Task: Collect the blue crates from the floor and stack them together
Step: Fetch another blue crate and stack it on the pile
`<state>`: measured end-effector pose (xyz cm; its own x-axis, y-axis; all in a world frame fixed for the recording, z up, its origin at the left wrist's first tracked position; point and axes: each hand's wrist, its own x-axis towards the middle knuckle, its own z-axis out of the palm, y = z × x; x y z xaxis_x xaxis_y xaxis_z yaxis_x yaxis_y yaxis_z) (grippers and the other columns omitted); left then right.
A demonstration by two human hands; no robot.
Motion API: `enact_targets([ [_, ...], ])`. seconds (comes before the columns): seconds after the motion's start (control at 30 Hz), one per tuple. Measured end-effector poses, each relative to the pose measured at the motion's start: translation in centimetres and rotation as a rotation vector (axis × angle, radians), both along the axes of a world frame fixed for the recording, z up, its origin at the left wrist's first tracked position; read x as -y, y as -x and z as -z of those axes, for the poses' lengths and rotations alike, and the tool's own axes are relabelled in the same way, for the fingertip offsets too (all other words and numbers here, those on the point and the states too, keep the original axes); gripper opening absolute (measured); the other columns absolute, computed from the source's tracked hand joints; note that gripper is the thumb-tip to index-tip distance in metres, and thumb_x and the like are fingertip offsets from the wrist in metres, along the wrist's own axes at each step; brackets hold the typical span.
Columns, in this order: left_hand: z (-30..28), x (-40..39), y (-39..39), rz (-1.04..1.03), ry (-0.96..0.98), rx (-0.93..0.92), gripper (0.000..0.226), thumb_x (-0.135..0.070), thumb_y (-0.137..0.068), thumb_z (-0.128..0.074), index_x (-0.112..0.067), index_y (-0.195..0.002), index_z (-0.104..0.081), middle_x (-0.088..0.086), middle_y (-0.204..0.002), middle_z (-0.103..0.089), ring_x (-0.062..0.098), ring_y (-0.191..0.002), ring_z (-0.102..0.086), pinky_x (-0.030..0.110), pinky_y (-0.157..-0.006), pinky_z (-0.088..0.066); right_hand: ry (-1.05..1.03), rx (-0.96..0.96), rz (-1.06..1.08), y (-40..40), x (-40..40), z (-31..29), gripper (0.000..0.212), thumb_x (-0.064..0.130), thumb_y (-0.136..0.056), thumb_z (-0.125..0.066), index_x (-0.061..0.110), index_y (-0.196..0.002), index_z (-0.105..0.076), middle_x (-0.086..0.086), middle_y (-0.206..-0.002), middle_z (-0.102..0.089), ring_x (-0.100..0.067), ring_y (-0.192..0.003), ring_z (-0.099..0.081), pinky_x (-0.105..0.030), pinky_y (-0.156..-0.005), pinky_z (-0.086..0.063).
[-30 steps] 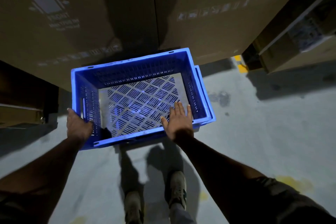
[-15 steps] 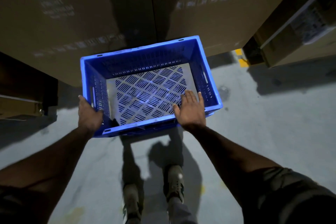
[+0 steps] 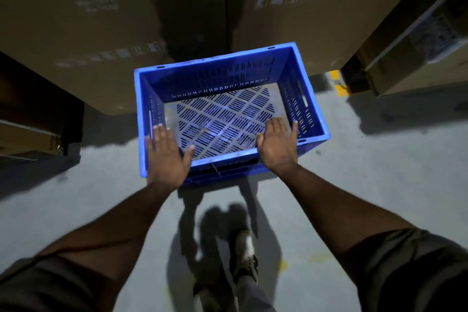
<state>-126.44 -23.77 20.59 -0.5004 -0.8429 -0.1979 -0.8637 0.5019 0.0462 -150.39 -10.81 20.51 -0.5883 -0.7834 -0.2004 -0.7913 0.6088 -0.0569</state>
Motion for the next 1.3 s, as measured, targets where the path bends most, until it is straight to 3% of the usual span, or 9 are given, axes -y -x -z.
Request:
enact_targets([
  [0.17, 0.5, -1.7, 2.9, 0.14, -0.102, -0.017, 0.086, -0.065, -0.095, 0.003, -0.006, -0.156, -0.005, 0.013, -0.165, -0.004, 0.024, -0.154, 0.002, 0.046, -0.125, -0.005, -0.019, 0.001, -0.098, -3.1, 1.1, 0.3, 0.074, 0.057, -0.097, -0.012, 0.009, -0.149, -0.034, -0.008, -0.158, -0.031, -0.02, -0.15, -0.02, -0.056, -0.12, 0.002],
  [0.57, 0.6, -1.9, 3.1, 0.177, -0.104, -0.038, 0.089, -0.073, -0.094, -0.006, -0.011, -0.157, -0.009, 0.005, -0.165, -0.01, 0.016, -0.153, -0.005, 0.038, -0.125, -0.009, -0.014, 0.005, -0.119, -2.7, 1.3, 0.0, 0.07, 0.055, -0.099, -0.013, 0.012, -0.149, -0.034, -0.005, -0.159, -0.029, -0.018, -0.15, -0.017, -0.053, -0.121, 0.004],
  [0.67, 0.2, -1.9, 3.1, 0.193, -0.14, -0.014, 0.09, -0.074, -0.093, -0.008, -0.012, -0.157, -0.009, 0.003, -0.166, -0.009, 0.016, -0.154, -0.004, 0.042, -0.125, -0.008, -0.023, 0.002, -0.121, -2.7, 0.9, 0.1, 0.073, 0.058, -0.098, -0.008, 0.013, -0.149, -0.034, -0.004, -0.159, -0.03, -0.018, -0.15, -0.017, -0.053, -0.12, 0.004],
  [0.83, -0.8, -4.4, 5.1, 0.273, -0.136, 0.002, 0.063, -0.045, -0.103, -0.009, -0.014, -0.157, -0.01, 0.001, -0.166, -0.01, 0.016, -0.154, 0.001, 0.053, -0.123, -0.001, -0.049, -0.032, -0.047, -3.8, 1.0, -0.2, 0.066, 0.049, -0.1, -0.012, 0.012, -0.149, -0.035, -0.008, -0.158, -0.031, -0.022, -0.151, -0.015, -0.063, -0.116, 0.003],
  [0.93, -0.1, -4.6, 5.1, 0.244, -0.082, -0.029, 0.066, -0.046, -0.101, -0.005, -0.013, -0.156, -0.017, 0.003, -0.164, -0.019, 0.017, -0.154, -0.007, 0.055, -0.122, -0.005, -0.026, -0.02, -0.043, -3.8, 1.4, 0.1, 0.063, 0.046, -0.101, -0.016, 0.011, -0.148, -0.037, -0.007, -0.157, -0.034, -0.021, -0.15, -0.018, -0.061, -0.118, -0.001],
  [1.3, 1.0, -4.7, 5.0, 0.268, -0.004, -0.017, 0.067, -0.049, -0.101, -0.011, -0.011, -0.156, -0.019, 0.005, -0.164, -0.021, 0.02, -0.153, -0.009, 0.055, -0.122, -0.007, 0.084, -0.07, -0.054, -3.7, 1.1, 0.8, 0.061, 0.044, -0.099, -0.021, 0.009, -0.14, -0.05, -0.008, -0.148, -0.047, -0.021, -0.145, -0.032, -0.058, -0.118, -0.011],
])
